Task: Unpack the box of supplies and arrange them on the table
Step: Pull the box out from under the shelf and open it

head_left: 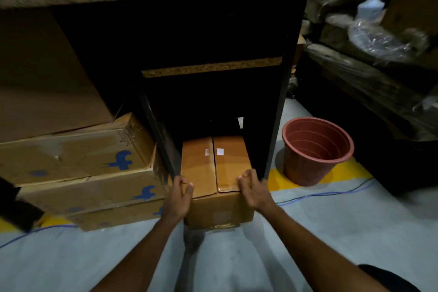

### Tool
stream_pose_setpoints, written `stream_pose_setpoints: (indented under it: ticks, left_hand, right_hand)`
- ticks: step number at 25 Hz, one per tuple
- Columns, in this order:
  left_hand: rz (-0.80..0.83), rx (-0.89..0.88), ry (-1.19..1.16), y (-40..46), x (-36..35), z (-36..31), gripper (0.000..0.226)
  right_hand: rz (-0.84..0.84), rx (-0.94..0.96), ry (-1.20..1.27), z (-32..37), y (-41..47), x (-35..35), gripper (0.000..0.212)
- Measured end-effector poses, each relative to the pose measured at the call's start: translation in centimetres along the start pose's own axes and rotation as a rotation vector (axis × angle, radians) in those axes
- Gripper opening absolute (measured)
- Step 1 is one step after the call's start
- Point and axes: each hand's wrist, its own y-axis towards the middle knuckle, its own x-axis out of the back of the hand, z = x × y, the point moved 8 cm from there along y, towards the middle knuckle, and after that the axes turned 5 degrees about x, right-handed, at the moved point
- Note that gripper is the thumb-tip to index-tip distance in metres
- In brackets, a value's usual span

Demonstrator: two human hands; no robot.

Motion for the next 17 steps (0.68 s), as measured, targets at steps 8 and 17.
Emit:
stream_pose_setpoints:
  ticks: [8, 17]
  left_hand:
    - [0.185, 0.156, 0.107, 0.8, -2.7, 0.4, 0.077]
    - [0.201, 0.098, 0.322, -8.3, -1.6, 3.2, 0.062]
  right_hand:
    - [0.136, -0.084, -0.175, 0.8, 1.4, -1.5, 0.075]
    - [0.373, -0.074, -0.278, -2.4, -6.3, 0.0, 0.067]
